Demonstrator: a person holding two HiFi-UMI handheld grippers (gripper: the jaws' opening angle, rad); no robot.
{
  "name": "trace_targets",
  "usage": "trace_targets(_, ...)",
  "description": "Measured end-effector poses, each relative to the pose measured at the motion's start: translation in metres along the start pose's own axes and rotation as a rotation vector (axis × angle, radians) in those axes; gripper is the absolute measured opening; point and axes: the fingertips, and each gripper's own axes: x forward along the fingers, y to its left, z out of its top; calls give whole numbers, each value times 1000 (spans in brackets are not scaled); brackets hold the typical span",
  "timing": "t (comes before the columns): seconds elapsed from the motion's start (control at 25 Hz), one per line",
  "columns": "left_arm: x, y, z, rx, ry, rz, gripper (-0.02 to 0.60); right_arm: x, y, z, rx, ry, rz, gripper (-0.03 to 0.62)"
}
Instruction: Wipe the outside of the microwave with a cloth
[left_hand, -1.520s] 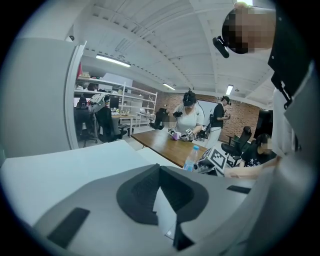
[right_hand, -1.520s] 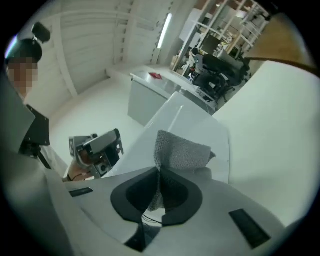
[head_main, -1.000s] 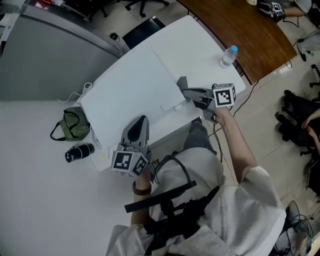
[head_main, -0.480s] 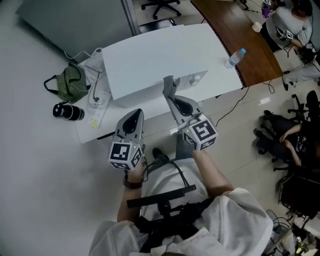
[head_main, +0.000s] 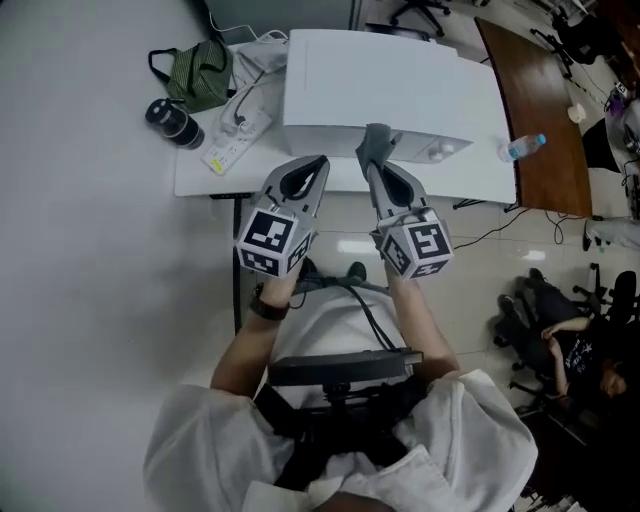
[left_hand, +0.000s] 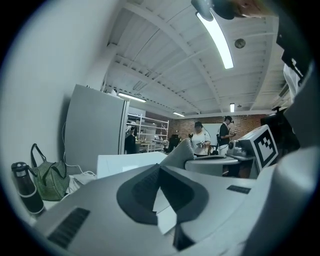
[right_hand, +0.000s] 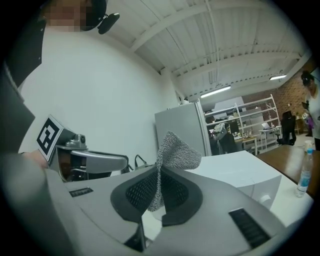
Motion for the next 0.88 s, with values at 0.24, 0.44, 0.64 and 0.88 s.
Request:
trace_targets(0.24, 14, -37, -9, 30, 34, -71, 25, -10, -4, -6, 13, 11, 10, 26)
trace_targets(0.44, 18, -47, -16, 51, 64, -92, 25, -17, -12, -6, 17, 20, 1, 26)
trace_targets(0.64, 21, -48, -16, 40, 58, -94, 25, -23, -18, -9, 14, 32, -4, 26)
trace_targets(0.88, 27, -44, -23, 7, 55, -86, 25, -22, -27, -17, 12, 48, -21, 26)
